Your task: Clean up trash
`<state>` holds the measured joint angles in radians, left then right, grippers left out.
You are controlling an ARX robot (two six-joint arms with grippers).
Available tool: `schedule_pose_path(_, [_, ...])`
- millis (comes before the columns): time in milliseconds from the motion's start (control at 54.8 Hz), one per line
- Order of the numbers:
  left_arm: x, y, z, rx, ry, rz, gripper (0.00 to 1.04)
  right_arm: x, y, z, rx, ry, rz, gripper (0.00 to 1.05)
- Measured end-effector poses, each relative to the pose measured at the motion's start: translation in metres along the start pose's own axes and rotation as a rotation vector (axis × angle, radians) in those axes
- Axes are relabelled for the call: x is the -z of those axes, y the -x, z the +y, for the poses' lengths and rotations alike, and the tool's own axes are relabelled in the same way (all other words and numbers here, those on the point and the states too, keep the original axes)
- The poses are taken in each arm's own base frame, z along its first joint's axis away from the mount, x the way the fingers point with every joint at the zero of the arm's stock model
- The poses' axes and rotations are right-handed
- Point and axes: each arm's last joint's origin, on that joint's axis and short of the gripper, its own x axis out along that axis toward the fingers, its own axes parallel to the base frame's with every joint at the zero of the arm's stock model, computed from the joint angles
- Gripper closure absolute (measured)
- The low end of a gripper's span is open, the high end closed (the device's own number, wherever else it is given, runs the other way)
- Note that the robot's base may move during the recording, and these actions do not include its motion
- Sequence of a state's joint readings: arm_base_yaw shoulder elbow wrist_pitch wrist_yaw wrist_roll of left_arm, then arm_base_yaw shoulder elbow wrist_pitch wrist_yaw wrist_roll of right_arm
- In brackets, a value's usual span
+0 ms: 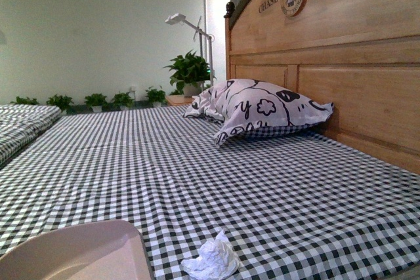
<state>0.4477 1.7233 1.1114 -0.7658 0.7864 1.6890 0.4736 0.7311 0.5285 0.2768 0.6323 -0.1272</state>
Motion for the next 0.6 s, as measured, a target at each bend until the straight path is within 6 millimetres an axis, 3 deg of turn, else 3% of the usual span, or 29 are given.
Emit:
schedule_pose_path(201, [0.000,0.000,0.000,0.000,0.000,0.001,0.77,0.016,-0.025,0.015,-0.187,0.163,0.287,0.84])
schedule_pose_path(328, [0.000,0.000,0.000,0.000,0.000,0.001,0.77,0.031,-0.064,0.038,-0.283,0.184,0.372,0.84])
schedule_pose_path(438, [0.000,0.000,0.000,0.000,-0.001,0.001,0.77,0.054,-0.099,0.065,-0.354,0.243,0.470,0.84])
schedule_pose_path(602, [0.000,0.000,0.000,0.000,-0.001,0.001,0.77,0.080,-0.137,0.101,-0.390,0.339,0.551,0.84])
